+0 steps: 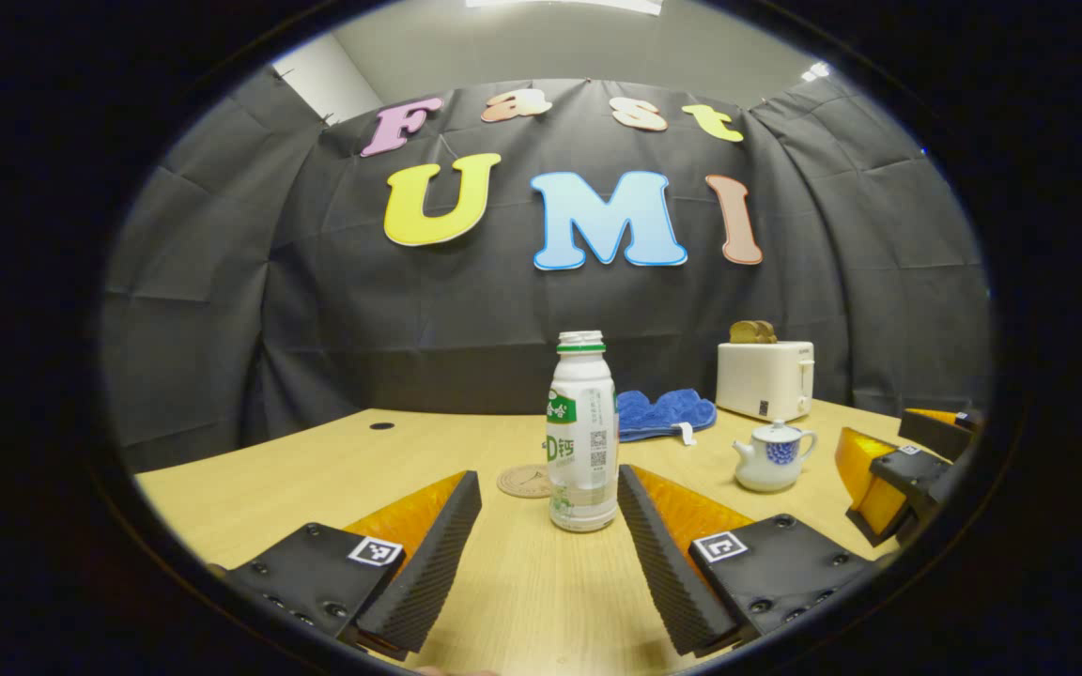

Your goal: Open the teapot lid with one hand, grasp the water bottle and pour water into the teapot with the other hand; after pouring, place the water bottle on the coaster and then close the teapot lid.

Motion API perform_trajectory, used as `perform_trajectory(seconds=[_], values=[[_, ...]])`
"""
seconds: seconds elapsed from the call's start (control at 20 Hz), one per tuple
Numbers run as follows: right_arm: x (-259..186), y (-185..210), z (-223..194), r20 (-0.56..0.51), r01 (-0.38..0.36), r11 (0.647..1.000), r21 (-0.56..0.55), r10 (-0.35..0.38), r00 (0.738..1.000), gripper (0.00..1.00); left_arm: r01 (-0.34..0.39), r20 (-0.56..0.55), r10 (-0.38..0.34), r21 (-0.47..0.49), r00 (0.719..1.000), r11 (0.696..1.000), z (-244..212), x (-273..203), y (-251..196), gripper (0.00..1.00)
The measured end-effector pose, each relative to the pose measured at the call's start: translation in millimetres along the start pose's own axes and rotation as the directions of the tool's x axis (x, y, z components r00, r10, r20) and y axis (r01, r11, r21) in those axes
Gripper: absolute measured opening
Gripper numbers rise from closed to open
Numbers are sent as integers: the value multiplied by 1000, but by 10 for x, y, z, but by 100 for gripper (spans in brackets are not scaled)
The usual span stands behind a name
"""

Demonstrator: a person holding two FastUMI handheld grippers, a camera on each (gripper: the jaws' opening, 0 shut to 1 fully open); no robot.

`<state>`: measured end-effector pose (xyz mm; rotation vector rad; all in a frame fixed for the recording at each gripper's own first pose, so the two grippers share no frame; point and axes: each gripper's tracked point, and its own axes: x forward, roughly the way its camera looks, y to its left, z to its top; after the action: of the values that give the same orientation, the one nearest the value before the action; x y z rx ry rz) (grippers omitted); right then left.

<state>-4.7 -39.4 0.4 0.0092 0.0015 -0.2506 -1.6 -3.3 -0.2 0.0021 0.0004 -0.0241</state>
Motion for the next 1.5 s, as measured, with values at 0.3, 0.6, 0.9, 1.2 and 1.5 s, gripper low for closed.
perform_trajectory(seconds=[0.3,0.6,0.9,1.2,1.5], values=[[-8,271,0,3,-159,987,-7,159,987,98,40,9,-40,-5,999,999,4,20,-55,100],[130,181,16,7,-366,930,-7,366,930,98,32,5,-32,-1,999,999,4,19,-36,100],[228,192,7,4,-346,938,-11,346,938,98,54,11,-54,-4,998,999,9,113,-92,100],[403,336,-44,-22,-375,927,-14,374,927,98,52,10,-52,-1,999,999,18,159,-135,100],[903,511,72,-50,-367,929,-35,366,929,96,92,39,-95,68,995,993,166,463,-409,99]])
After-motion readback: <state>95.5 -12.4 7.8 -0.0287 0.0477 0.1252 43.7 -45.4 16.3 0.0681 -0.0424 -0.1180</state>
